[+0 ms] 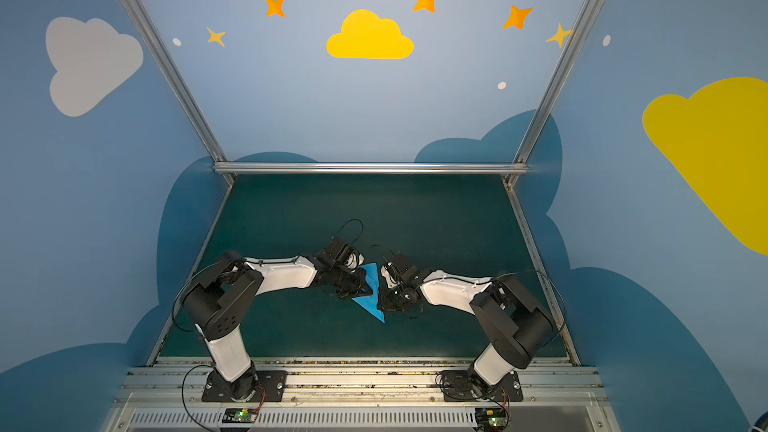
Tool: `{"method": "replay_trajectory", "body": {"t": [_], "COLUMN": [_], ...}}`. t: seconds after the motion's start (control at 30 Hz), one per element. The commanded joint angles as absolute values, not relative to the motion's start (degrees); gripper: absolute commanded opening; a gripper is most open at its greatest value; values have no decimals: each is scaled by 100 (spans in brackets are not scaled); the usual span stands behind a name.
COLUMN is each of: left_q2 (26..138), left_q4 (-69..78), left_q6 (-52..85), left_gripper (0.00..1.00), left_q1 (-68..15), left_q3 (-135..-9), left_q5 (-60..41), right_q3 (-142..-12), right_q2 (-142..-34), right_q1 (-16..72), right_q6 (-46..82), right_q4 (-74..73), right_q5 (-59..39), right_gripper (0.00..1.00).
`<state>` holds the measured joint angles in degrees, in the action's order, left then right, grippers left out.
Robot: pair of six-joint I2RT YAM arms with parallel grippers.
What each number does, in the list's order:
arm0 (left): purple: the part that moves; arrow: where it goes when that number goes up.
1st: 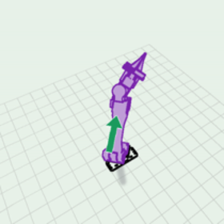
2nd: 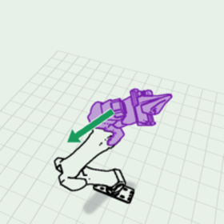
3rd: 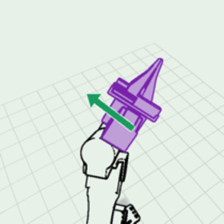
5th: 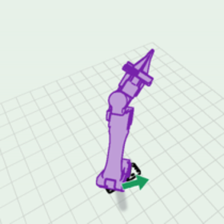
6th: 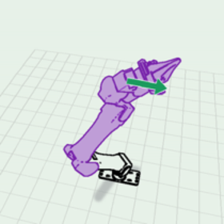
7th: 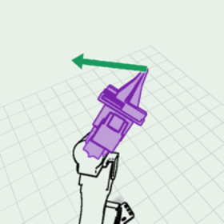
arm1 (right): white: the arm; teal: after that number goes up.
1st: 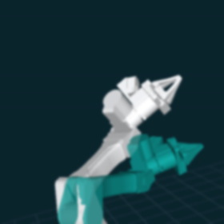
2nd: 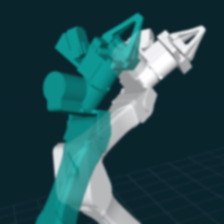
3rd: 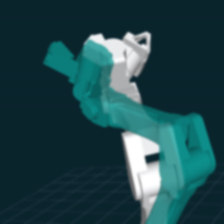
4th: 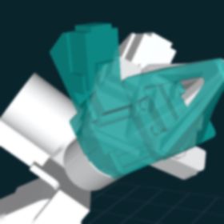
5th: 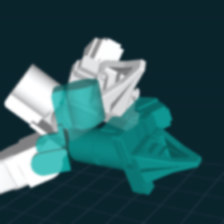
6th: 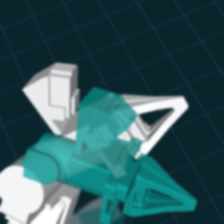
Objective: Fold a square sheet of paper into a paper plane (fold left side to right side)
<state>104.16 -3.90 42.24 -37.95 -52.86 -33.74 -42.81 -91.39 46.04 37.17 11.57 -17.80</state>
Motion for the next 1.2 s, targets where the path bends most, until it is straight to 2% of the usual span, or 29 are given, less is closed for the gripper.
{"method": "replay_trajectory", "body": {"t": [0.0, 0.67, 1.07, 1.17], "left_q2": [10323, 10512, 10604, 10630], "left_q4": [-465, -335, -246, -289], "left_q6": [4167, 4184, 4413, 4436], "left_gripper": [4, 4, 4, 4], "left_q1": [-3803, -3832, -3924, -3964], "left_q3": [-5396, -5317, -5080, -5070], "left_q5": [-3308, -3294, -2887, -2792], "right_q3": [-4140, -4095, -4267, -4316], "right_q2": [-9326, -9363, -9191, -9058], "right_q1": [4672, 4661, 4633, 4619], "right_q6": [3693, 3718, 3699, 3705], "right_q4": [1266, 1266, 1408, 1494], "right_q5": [-1644, -1573, -1677, -1661], "right_gripper": [17, 13, 15, 21]}}
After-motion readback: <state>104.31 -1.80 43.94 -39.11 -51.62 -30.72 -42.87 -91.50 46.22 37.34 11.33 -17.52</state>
